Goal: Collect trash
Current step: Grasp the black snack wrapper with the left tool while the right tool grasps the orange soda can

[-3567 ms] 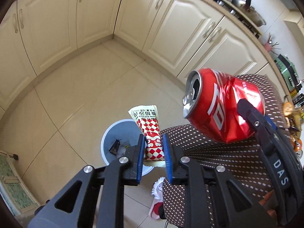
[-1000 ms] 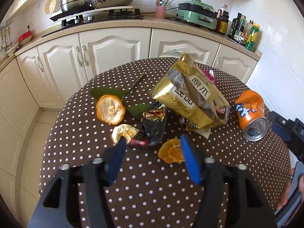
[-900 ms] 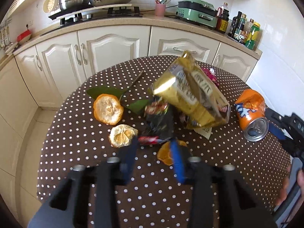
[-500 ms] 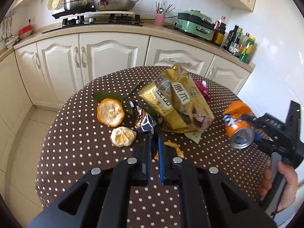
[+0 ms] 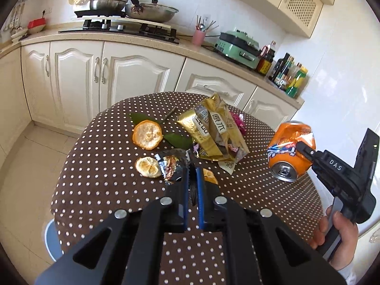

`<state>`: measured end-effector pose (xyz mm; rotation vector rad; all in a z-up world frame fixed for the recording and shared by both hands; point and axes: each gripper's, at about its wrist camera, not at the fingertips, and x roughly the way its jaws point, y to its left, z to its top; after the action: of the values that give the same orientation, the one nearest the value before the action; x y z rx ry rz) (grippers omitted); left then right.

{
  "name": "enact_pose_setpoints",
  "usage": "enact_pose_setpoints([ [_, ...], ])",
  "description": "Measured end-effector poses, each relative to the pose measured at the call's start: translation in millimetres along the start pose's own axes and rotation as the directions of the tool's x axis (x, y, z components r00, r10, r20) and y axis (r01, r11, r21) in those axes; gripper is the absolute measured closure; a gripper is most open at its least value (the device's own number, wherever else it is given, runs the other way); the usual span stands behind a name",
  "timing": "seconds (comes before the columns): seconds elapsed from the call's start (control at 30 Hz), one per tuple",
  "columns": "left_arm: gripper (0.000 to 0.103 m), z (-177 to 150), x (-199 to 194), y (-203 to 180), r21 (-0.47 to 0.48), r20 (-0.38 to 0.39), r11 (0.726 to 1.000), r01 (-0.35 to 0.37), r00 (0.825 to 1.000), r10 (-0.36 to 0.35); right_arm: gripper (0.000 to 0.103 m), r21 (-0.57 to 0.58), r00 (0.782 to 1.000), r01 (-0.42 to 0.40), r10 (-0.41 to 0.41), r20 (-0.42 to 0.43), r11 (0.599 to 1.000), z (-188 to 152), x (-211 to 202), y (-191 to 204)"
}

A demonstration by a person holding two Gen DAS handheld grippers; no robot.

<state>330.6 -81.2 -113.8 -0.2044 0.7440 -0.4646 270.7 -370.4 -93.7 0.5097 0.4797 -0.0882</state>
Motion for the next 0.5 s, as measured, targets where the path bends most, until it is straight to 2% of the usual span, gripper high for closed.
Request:
enact_pose_setpoints([
  [0.13,0.099,-3.0,-17.0,8.0,-0.027,0.030,1.000,0.008,1.000,-0.008,0.090,-0.052,0.998,-0.056,0.057,0.008,0.997,-3.9,-10.7,31.0],
  [0.17,0.103,-4.0,-22.9,11.0,-0.036,0.039,0.999,0.014,0.999,-0.013,0.090,-0.064,0.998,-0.065,0.066,0.008,0.996,-6.0,-12.6,37.3],
  [0.2,0.103,-5.2,-27.7,13.3,-0.040,0.045,0.999,0.022,0.999,-0.020,0.090,-0.078,0.997,-0.076,0.076,0.004,0.994,-8.7,-13.5,45.5],
  [0.5,0.103,-19.1,-56.8,44.9,-0.085,0.062,0.996,0.007,0.998,-0.002,0.090,-0.147,0.982,-0.181,0.170,-0.079,0.973,-45.0,-2.5,107.3],
])
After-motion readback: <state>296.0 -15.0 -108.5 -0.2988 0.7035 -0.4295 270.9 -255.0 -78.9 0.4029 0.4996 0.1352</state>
